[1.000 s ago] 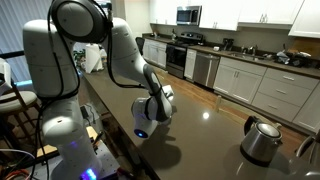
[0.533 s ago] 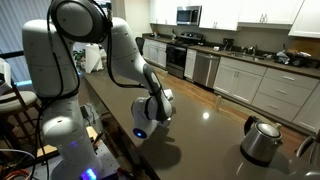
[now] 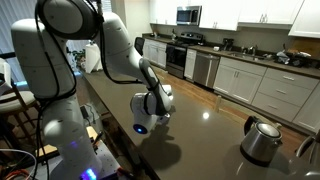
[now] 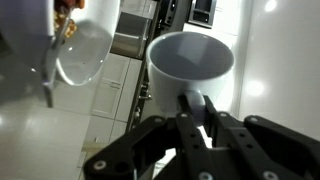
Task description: Pour cereal from the mug to the bowl.
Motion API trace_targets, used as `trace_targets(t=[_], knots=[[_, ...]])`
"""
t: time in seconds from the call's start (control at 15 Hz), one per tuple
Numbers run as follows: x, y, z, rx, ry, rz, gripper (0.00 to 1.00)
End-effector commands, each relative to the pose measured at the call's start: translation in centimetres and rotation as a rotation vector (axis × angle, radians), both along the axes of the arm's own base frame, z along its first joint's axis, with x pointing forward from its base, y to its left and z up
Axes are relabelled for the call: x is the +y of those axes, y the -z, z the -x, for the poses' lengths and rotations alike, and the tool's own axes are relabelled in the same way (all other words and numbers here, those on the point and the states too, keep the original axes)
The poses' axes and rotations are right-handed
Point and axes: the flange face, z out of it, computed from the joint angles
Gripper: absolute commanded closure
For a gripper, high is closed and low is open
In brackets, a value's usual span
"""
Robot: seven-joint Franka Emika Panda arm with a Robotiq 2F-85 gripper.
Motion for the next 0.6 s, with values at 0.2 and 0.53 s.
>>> trace_targets(t=[0.2, 0.53], knots=[[0.19, -1.1, -0.39, -0.009, -0.014, -0.035, 0.84], [0.2, -1.1, -0.39, -0.008, -0.014, -0.036, 0.84]])
